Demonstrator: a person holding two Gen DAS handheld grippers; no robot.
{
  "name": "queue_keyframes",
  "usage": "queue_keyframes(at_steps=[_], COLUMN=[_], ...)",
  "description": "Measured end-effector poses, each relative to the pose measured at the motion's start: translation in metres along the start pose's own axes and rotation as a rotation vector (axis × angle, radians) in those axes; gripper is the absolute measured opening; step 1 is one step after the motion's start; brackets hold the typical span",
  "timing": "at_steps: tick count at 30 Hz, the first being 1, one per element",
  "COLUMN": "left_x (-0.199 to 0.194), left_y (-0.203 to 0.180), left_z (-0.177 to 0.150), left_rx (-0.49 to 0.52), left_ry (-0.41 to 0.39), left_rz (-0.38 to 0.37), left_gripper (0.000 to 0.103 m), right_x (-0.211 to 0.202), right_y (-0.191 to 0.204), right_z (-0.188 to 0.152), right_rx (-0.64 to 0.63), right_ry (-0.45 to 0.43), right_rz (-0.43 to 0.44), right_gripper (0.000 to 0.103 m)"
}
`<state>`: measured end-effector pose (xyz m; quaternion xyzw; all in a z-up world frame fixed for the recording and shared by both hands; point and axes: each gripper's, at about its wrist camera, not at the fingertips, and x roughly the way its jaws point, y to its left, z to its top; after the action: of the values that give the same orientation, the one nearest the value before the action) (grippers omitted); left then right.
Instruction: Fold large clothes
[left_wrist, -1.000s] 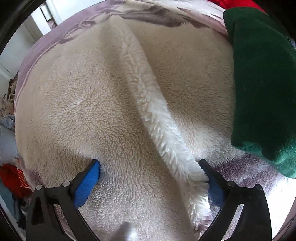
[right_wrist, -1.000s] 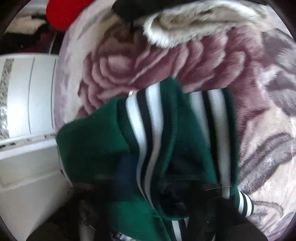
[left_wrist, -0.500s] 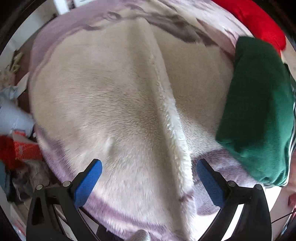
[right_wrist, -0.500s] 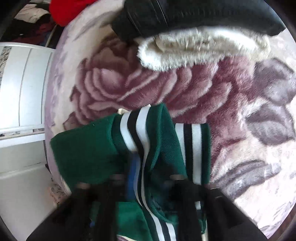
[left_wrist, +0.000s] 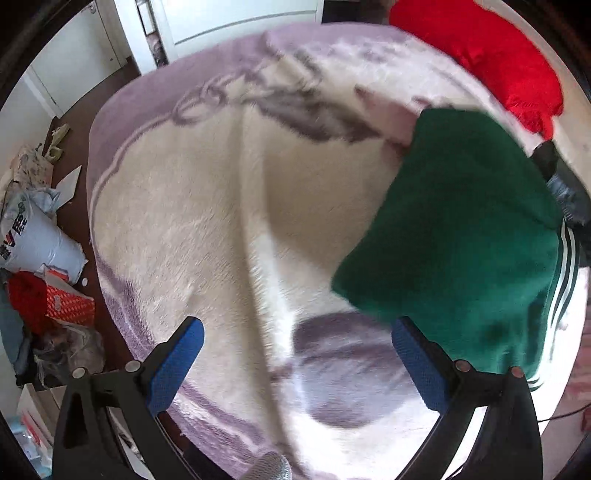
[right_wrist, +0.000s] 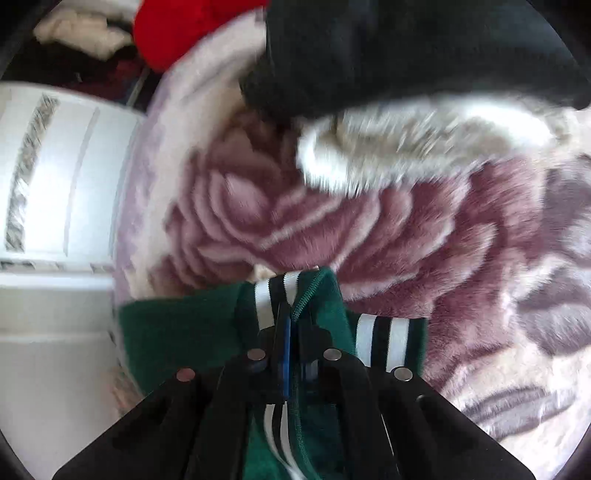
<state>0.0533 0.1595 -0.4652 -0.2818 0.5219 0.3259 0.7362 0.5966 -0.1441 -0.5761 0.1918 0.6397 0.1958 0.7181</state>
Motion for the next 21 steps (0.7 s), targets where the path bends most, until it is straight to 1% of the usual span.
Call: queue_keyframes(at_steps=[1, 2, 3, 4, 5, 7, 8, 9, 10, 11, 12, 13, 14, 15, 16, 17, 18, 19, 21], left_x=[-0.003, -0.006, -0.008, -0.010, -0.012, -0.010, -0.005, 0.003, 0.012, 0.020, 0.028, 0.034, 0.036, 0.038, 0.039, 0.040, 0.039, 0.039, 0.037], left_y=[-0.008, -0.016, -0.024, -0.033, -0.041, -0.056, -0.063, -0.068, -0.073, -0.075, -0.077, -0.078, -0.079, -0.080, -0.080, -0.080, -0.079, -0.079, -0.080], left_z=[0.004, 0.013, 0.019, 0.026, 0.033, 0.044, 0.048, 0.052, 0.054, 0.054, 0.053, 0.051, 0.049, 0.046, 0.044, 0.041, 0.040, 0.038, 0.036], left_rx=[0.006, 0.022, 0.040, 0.057, 0.072, 0.107, 0.132, 0.152, 0.171, 0.185, 0.201, 0.217, 0.228, 0.239, 0.248, 0.250, 0.249, 0.247, 0.247], left_ry=[-0.011, -0.025, -0.034, -0.047, -0.070, -0.098, -0.099, -0.081, -0.061, -0.046, -0.025, -0.012, -0.004, 0.003, 0.007, 0.009, 0.013, 0.017, 0.020], left_rz=[-0.015, -0.027, -0.028, -0.040, -0.063, -0.047, -0.045, -0.035, -0.033, -0.031, -0.016, -0.011, -0.010, -0.004, -0.002, -0.006, -0.006, -0.002, -0.002], left_gripper=[0.103, 0.103, 0.103, 0.103, 0.103, 0.103, 0.103, 0.103, 0.103, 0.103, 0.103, 0.103, 0.103, 0.103, 0.103, 0.103, 0.103, 0.103, 0.103], right_x=[-0.015, -0.031, -0.036, -0.039, -0.033, -0.014, 0.010, 0.021, 0.039, 0.051, 0.058, 0.058, 0.051, 0.042, 0.031, 0.014, 0.001, -0.010, -0.023], right_y=[-0.003, -0.009, -0.014, -0.021, -0.029, -0.045, -0.053, -0.057, -0.061, -0.061, -0.059, -0.058, -0.056, -0.056, -0.056, -0.056, -0.057, -0.058, -0.066], right_z=[0.000, 0.004, 0.006, 0.011, 0.017, 0.024, 0.027, 0.027, 0.024, 0.022, 0.020, 0.018, 0.014, 0.009, 0.003, -0.008, -0.018, -0.033, -0.070], right_rx=[0.007, 0.016, 0.016, 0.018, 0.008, 0.035, 0.048, 0.067, 0.104, 0.114, 0.128, 0.133, 0.135, 0.136, 0.130, 0.121, 0.114, 0.106, 0.128], right_ry=[-0.033, -0.048, -0.050, -0.057, -0.045, -0.014, 0.042, 0.061, 0.104, 0.147, 0.185, 0.193, 0.184, 0.173, 0.164, 0.148, 0.127, 0.119, 0.155], right_rz=[0.001, -0.002, -0.010, -0.045, -0.096, -0.148, -0.159, -0.148, -0.102, -0.082, -0.051, -0.036, -0.001, 0.015, 0.021, 0.019, 0.022, 0.044, 0.089], right_gripper=[0.002, 0.002, 0.002, 0.002, 0.002, 0.002, 0.002, 0.002, 0.003, 0.004, 0.009, 0.013, 0.017, 0.022, 0.039, 0.051, 0.053, 0.057, 0.057])
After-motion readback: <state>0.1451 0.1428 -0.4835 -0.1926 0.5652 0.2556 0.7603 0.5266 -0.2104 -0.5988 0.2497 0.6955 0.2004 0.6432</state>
